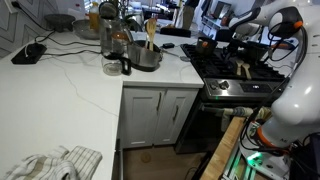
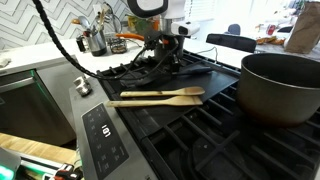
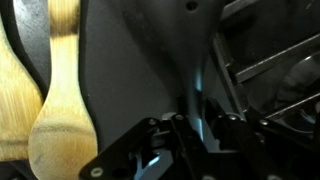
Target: Put the spoon inside the silver pot
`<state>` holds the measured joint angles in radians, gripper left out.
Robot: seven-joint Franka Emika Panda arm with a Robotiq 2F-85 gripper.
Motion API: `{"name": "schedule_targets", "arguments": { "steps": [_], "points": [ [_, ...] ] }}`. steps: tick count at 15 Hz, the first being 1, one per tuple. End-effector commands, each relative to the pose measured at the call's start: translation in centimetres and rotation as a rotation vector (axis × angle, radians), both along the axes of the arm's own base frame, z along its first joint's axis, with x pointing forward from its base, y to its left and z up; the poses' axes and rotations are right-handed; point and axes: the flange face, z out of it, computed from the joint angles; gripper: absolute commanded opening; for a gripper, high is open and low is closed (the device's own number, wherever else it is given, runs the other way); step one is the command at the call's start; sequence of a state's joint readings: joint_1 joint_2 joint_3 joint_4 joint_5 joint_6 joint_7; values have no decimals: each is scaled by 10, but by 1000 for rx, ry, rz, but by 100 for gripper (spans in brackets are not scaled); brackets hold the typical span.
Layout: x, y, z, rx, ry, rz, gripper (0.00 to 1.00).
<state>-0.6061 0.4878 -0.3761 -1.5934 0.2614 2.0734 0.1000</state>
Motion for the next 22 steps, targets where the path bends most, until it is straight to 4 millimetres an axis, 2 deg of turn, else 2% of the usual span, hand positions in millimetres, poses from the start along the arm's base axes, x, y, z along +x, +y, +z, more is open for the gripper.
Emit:
{"name": "schedule_targets", "arguments": {
  "steps": [1,4,6,9,13,15,18,20,22],
  "points": [
    [1,0,4,16,-5,27,0],
    [-17,13,28,27,14,27,5],
    [-35,32,51,99,25,52,5],
    [-64,73,92,249,26,159,5],
    [-91,137,146,422,6,330,5],
    [-95,172,167,539,17,378,5],
    [-90,226,193,718,36,433,5],
    [-78,255,209,835,39,461,5],
    [-55,278,221,946,23,436,5]
  ]
}}
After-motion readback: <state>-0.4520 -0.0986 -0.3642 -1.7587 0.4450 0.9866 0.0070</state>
